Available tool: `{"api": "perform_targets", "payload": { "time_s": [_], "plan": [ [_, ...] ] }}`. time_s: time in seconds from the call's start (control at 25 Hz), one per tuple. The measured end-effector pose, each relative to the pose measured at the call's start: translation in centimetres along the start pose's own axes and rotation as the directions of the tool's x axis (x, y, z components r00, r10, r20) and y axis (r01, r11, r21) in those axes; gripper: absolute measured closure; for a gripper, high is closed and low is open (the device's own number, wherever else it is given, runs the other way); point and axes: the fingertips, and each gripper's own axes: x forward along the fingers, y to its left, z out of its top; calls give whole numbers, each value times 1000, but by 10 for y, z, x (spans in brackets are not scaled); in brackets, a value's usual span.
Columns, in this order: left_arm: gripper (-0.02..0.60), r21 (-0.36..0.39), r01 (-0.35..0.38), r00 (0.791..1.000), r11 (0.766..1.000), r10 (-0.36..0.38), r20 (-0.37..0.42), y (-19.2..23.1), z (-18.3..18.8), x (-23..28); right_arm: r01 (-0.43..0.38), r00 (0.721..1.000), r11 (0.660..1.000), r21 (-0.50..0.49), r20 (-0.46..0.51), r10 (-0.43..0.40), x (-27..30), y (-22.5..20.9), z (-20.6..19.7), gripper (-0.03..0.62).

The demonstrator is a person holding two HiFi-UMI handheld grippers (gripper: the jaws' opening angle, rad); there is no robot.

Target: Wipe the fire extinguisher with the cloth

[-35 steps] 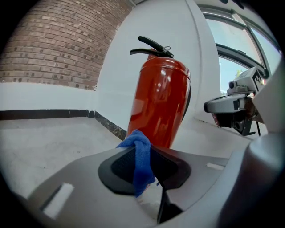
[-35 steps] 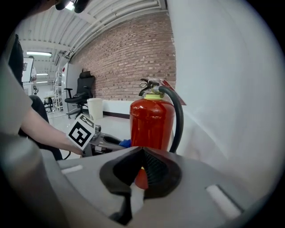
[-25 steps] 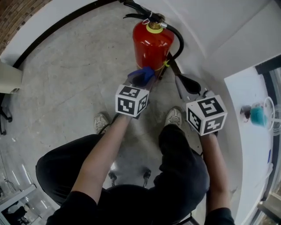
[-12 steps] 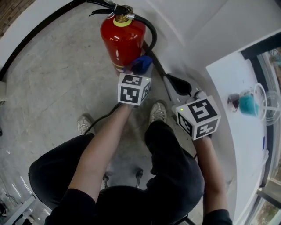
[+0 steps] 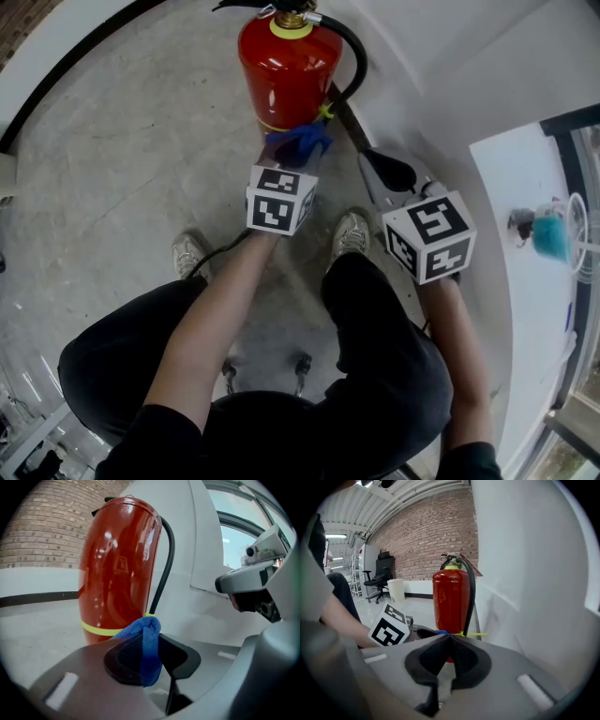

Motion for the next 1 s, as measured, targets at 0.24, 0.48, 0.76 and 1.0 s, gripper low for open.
{"api": "perform_targets", "payload": {
  "time_s": [0.24,0.48,0.76,1.0],
  "plan": [
    [492,4,-57,998,998,57,-39,34,-23,-15,-25,999,998,-52,-35,23,17,11,-1,591],
    [492,-30,-116,992,993,114,-53,68,-32,-27,-53,996,995,-79,-80,47,32,21,-10,591],
    [494,-24,-192,978,981,190,-82,118,-33,-32,-109,989,992,-62,-112,101,33,38,-10,591],
    [494,22,-190,979,982,191,-75,161,-14,1,-153,984,988,-34,-95,149,54,38,-11,591]
  ]
}}
